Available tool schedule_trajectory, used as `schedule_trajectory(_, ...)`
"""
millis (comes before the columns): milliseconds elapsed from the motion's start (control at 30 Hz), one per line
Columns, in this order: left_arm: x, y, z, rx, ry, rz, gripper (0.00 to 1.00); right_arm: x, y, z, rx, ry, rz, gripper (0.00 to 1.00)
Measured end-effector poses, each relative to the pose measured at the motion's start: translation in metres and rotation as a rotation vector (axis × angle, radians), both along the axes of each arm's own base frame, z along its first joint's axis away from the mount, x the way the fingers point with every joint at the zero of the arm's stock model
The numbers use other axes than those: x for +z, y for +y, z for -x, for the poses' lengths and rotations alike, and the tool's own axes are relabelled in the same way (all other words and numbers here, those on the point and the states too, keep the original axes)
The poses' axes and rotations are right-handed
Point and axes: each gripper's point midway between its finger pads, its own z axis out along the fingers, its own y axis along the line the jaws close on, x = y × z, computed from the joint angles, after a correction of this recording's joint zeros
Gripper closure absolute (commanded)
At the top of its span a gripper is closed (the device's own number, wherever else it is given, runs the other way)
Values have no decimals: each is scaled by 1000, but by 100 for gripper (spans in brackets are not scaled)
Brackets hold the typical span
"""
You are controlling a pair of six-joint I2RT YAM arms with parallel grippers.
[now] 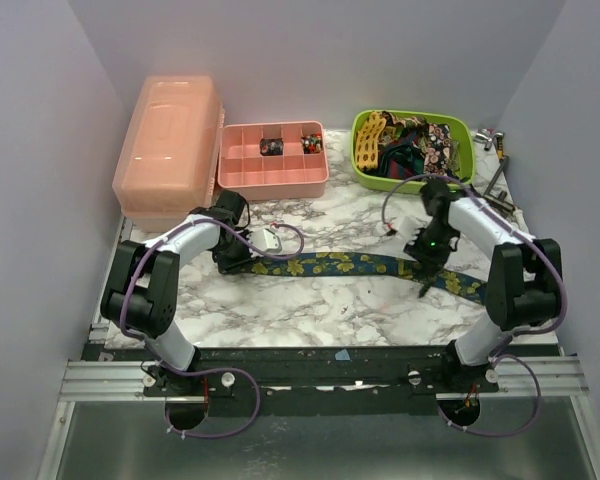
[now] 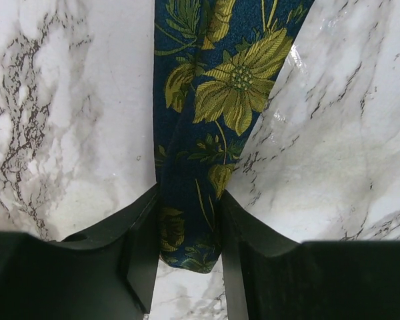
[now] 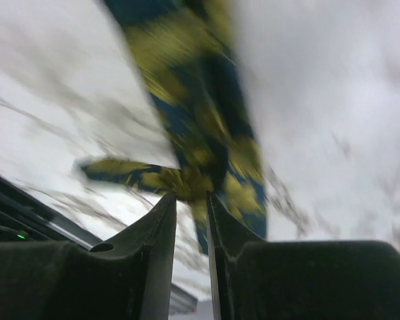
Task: Roll the ties
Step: Flatten out the tie at the center of the board.
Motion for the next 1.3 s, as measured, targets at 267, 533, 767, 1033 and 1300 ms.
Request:
schedule_trajectory(267,1,2,-3,-9,-9,-12,25,26,-95,-41,-229,-37,72,43)
schedule_trajectory(533,32,-7,-25,48,-78,59,2,34,-82,-28,-388,55,-56,45)
schedule_trajectory(767,80,-26,-39,58,-171,203,9,8,-91,-4,-606,189,-121,55)
schedule_trajectory(1033,37,-44,-26,-59,-93,119,28,-24,-95,23,-677,231,-56,65)
schedule_trajectory(1300,11,-17,-21,-122,-78,-45,86,-38,-115,23,-710,194,33,67)
